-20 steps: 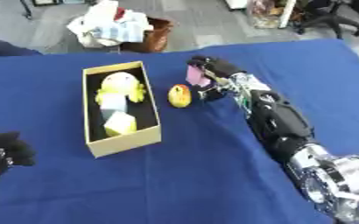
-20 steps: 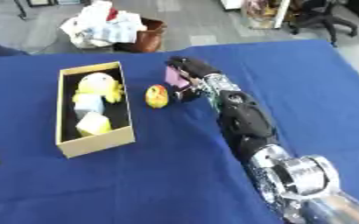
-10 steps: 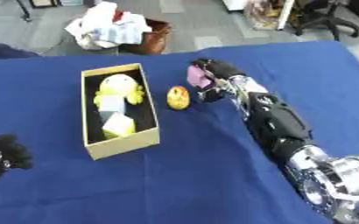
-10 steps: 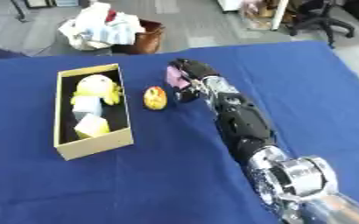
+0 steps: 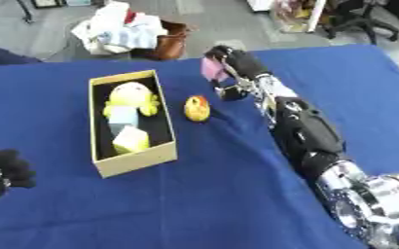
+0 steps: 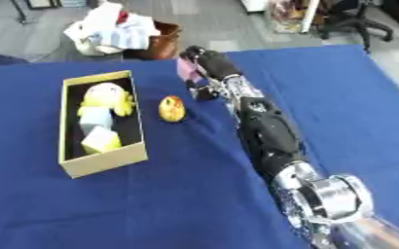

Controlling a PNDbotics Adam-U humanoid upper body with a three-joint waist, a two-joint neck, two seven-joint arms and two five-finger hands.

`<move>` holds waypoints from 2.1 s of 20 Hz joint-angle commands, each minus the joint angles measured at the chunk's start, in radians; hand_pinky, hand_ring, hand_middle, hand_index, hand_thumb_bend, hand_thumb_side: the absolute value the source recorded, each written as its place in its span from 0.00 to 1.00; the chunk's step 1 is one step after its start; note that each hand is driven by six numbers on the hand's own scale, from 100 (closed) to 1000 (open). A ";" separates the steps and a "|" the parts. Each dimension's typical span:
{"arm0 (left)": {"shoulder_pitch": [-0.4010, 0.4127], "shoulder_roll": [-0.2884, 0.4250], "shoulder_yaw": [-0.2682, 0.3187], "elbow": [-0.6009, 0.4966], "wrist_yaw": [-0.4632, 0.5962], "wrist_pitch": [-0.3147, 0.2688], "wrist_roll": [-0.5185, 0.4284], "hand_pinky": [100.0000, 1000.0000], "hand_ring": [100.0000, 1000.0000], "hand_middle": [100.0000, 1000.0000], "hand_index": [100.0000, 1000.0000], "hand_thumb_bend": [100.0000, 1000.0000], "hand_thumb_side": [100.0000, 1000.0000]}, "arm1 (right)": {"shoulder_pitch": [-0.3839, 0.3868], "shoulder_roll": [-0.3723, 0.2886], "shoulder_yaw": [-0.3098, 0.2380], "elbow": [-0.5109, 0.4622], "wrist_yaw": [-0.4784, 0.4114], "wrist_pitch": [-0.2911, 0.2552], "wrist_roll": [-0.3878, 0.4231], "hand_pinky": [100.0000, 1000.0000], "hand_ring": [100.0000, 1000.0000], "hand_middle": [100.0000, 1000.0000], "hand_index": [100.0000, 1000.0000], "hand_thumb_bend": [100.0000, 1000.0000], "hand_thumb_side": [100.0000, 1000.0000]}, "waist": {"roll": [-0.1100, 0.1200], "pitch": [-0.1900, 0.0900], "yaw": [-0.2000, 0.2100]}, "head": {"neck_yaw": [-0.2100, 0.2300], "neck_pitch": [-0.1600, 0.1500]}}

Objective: Pick up objects on the table and place them in the box.

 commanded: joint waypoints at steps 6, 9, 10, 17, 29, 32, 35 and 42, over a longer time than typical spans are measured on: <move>-0.006 0.017 0.001 -0.020 0.007 -0.001 -0.004 0.60 0.62 0.58 0.77 0.00 0.80 | -0.060 0.047 0.109 -0.122 -0.133 -0.287 0.152 0.40 0.52 0.58 0.90 0.00 0.00 | -0.009 -0.012 0.000 | -0.009 -0.004; -0.006 0.016 -0.001 -0.020 0.008 -0.001 -0.006 0.60 0.62 0.58 0.77 0.00 0.80 | -0.058 0.086 0.149 -0.135 -0.155 -0.375 0.219 0.42 0.54 0.60 0.94 0.00 0.02 | -0.008 -0.012 0.001 | -0.010 -0.003; -0.007 0.016 -0.002 -0.020 0.008 -0.001 -0.007 0.60 0.62 0.58 0.77 0.00 0.80 | -0.058 0.100 0.168 -0.139 -0.156 -0.404 0.243 0.43 0.55 0.62 0.96 0.00 0.03 | -0.007 -0.012 0.002 | -0.013 -0.003; -0.010 0.014 -0.002 -0.021 0.013 0.000 -0.009 0.60 0.62 0.58 0.77 0.00 0.79 | -0.043 0.169 0.290 -0.155 -0.200 -0.461 0.448 0.67 0.76 0.87 1.00 0.00 0.08 | -0.009 -0.014 0.003 | -0.018 -0.002; -0.005 0.017 0.002 -0.020 0.010 -0.001 -0.005 0.60 0.62 0.58 0.77 0.00 0.79 | -0.056 0.143 0.326 -0.214 -0.425 -0.462 0.762 0.93 1.00 1.00 1.00 0.00 0.50 | -0.012 -0.017 -0.012 | -0.011 -0.002; -0.004 0.017 0.005 -0.020 0.009 -0.001 -0.003 0.60 0.62 0.58 0.77 0.00 0.80 | -0.065 0.113 0.329 -0.262 -0.507 -0.462 0.787 0.92 1.00 1.00 1.00 0.00 0.40 | -0.014 -0.017 -0.018 | -0.008 -0.002; -0.003 0.018 0.008 -0.020 0.008 -0.001 0.000 0.60 0.62 0.58 0.77 0.00 0.80 | -0.068 0.057 0.312 -0.303 -0.603 -0.462 0.804 0.91 1.00 1.00 1.00 0.00 0.34 | -0.017 -0.017 -0.028 | -0.001 -0.002; 0.000 0.018 0.016 -0.020 0.005 -0.001 0.007 0.60 0.62 0.58 0.77 0.00 0.79 | -0.015 -0.070 0.213 -0.243 -0.645 -0.433 0.823 0.89 0.98 1.00 1.00 0.00 0.42 | -0.019 -0.019 -0.050 | 0.015 -0.006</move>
